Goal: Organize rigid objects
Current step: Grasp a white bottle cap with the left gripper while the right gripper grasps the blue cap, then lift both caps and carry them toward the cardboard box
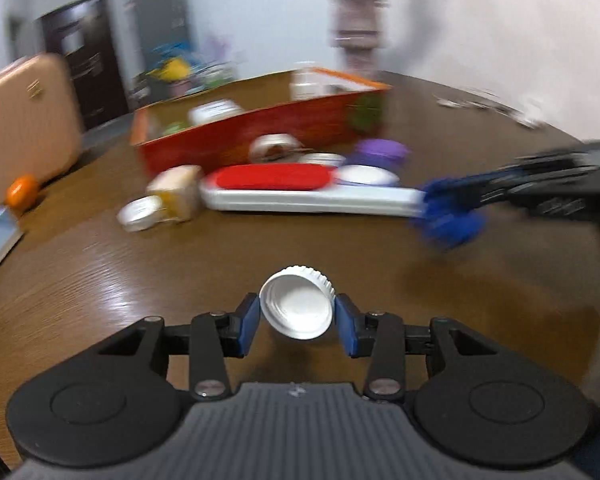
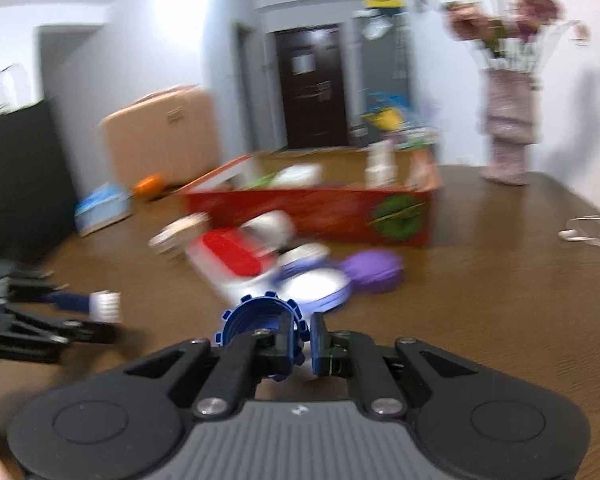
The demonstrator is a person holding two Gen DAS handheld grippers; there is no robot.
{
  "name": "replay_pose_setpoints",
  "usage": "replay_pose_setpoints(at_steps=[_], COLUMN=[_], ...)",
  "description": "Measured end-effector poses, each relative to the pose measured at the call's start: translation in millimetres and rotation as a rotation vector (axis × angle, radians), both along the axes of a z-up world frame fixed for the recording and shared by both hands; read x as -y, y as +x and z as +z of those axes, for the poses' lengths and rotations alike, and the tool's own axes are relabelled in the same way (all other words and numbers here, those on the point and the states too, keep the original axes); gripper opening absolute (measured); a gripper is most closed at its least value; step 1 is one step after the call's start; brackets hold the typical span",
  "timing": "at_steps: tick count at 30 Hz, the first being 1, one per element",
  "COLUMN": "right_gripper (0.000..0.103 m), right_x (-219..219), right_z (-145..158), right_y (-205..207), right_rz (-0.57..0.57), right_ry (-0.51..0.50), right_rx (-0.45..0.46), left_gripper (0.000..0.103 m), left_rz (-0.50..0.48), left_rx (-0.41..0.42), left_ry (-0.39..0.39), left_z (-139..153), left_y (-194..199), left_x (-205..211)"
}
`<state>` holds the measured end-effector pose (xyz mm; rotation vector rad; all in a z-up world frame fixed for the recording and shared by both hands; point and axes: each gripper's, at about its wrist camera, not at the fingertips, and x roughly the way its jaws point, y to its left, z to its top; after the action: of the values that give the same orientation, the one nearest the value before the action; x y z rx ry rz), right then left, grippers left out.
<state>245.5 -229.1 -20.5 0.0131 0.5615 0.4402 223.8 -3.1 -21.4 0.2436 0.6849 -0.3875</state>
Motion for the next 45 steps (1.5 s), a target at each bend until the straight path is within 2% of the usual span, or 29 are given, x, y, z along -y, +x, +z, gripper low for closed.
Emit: replay_pose_setpoints(at_steps=[3,6,12,13,14,15,17,20,23,29,31,37,41,45], right_gripper=[0.008,0.009,0.017,0.021,0.033,0.052,0.065,0.063,0.063,0.062,0.053,0.053,0.053,0.053], right_x=[-22.1,-30.9,-22.0,-17.8,-15.9,-14.8,-15.2,-20.5,-30.3,-48.7,-54.3,-54.9,-36.6,-19.9], right_z=[-11.5,-18.2,-13.6,-11.6,-9.6,-7.7,-6.4,-9.3,-15.3,-20.6,-22.5,-19.5,4.1,42.1], right_y=[-10.4,-17.5,-25.7,-29.0,-32.1,-35.4,-42.3,-48.9,-49.7,-43.6,-40.4,-31.3,-15.9,30.8], right_rz=[0.071,0.099,0.068,0.066,0.070,0.074,0.094,0.134,0.144,0.161,0.166,0.180,0.157,0.105], right_ry=[-0.031,-0.035,-0.013,-0.004,0.007,0.014,0.015,0.008,-0.029,-0.067,-0.086,-0.073,-0.013,-0.035], right_rx=[-0.039,-0.056,-0.030,-0.020,-0.010,-0.002,0.009,0.020,0.012,0.011,0.005,-0.007,0.039,0.138], left_gripper=[0.041,0.041,0.050,0.052,0.054,0.056,0.058,0.057,0.041,0.041,0.041,0.041,0.041,0.041], left_rz=[-0.052,-0.045,-0.022,-0.016,-0.010,0.001,0.015,0.025,0.015,0.040,0.057,0.067,0.057,0.084], left_rx=[-0.017,-0.008,-0.018,-0.019,-0.022,-0.027,-0.037,-0.041,-0.031,-0.028,-0.025,0.017,0.045,0.060], left_ry=[0.021,0.041,0.020,0.016,0.008,-0.004,-0.030,-0.051,-0.057,-0.077,-0.088,-0.124,-0.192,-0.219], left_z=[-9.8,-14.3,-16.0,-15.4,-15.8,-16.5,-17.7,-19.0,-19.2,-19.6,-17.8,1.5,32.0,65.7], left_y=[-13.6,-17.1,-12.3,-12.4,-11.7,-10.0,-7.7,-4.2,-2.5,-3.2,-4.7,6.8,44.8,114.7], left_x=[19.6,28.7,25.7,26.0,24.5,22.2,18.5,13.3,10.9,2.2,-2.7,-9.6,-15.3,-13.9])
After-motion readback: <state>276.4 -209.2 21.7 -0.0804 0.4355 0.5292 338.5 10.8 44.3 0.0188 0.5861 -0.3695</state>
